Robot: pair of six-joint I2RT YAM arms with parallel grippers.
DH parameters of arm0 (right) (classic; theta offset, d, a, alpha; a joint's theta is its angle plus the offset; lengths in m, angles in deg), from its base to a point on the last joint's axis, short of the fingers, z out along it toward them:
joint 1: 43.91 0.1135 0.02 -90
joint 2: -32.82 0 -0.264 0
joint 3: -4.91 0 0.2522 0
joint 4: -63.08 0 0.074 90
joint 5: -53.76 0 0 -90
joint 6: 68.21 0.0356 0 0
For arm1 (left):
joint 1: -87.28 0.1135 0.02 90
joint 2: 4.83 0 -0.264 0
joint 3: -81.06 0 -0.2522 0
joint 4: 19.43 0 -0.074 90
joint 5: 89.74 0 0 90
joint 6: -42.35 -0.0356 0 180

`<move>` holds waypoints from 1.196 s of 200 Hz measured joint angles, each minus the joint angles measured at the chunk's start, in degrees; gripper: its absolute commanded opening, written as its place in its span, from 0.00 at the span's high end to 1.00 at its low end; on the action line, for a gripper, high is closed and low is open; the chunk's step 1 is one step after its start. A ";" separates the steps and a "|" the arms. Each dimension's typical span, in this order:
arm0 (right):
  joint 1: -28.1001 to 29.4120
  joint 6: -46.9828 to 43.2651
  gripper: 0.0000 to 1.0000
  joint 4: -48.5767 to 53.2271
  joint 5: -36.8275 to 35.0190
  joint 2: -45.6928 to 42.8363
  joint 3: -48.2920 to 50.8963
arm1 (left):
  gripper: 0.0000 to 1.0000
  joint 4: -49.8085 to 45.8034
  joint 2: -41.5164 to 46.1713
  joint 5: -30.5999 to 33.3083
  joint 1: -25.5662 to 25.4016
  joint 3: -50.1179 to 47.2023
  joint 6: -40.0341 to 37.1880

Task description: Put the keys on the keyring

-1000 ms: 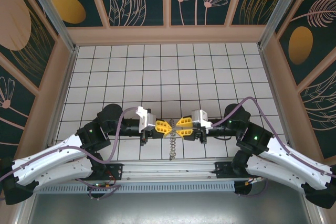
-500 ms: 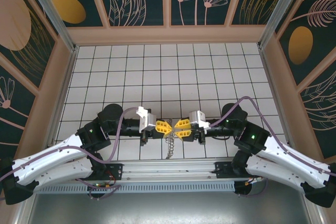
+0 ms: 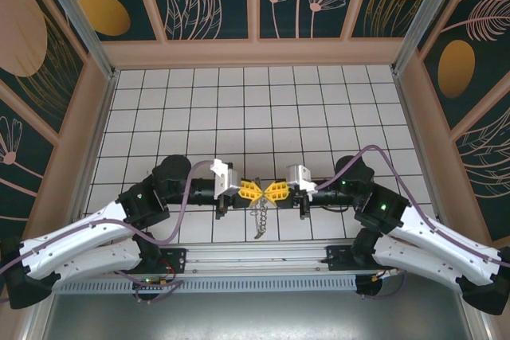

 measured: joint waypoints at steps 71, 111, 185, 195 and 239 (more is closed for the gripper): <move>0.26 -3.87 1.00 14.19 -6.51 5.73 -6.99 | 0.96 -11.74 -6.34 5.03 0.11 6.49 -4.26; 1.38 -5.64 1.00 19.28 -9.53 7.80 -8.50 | 0.91 -13.46 -8.90 5.55 0.09 6.60 -5.79; 3.34 -8.20 1.00 23.39 -13.38 9.73 -11.37 | 0.77 -13.64 -9.49 7.43 -0.02 6.60 -6.36; 3.48 -8.39 1.00 23.52 -13.66 9.73 -11.41 | 0.77 -13.68 -9.51 7.63 -0.02 6.60 -6.36; 3.85 -9.44 1.00 24.85 -14.86 10.12 -12.22 | 0.91 -13.60 -9.92 7.67 -0.02 6.60 -6.27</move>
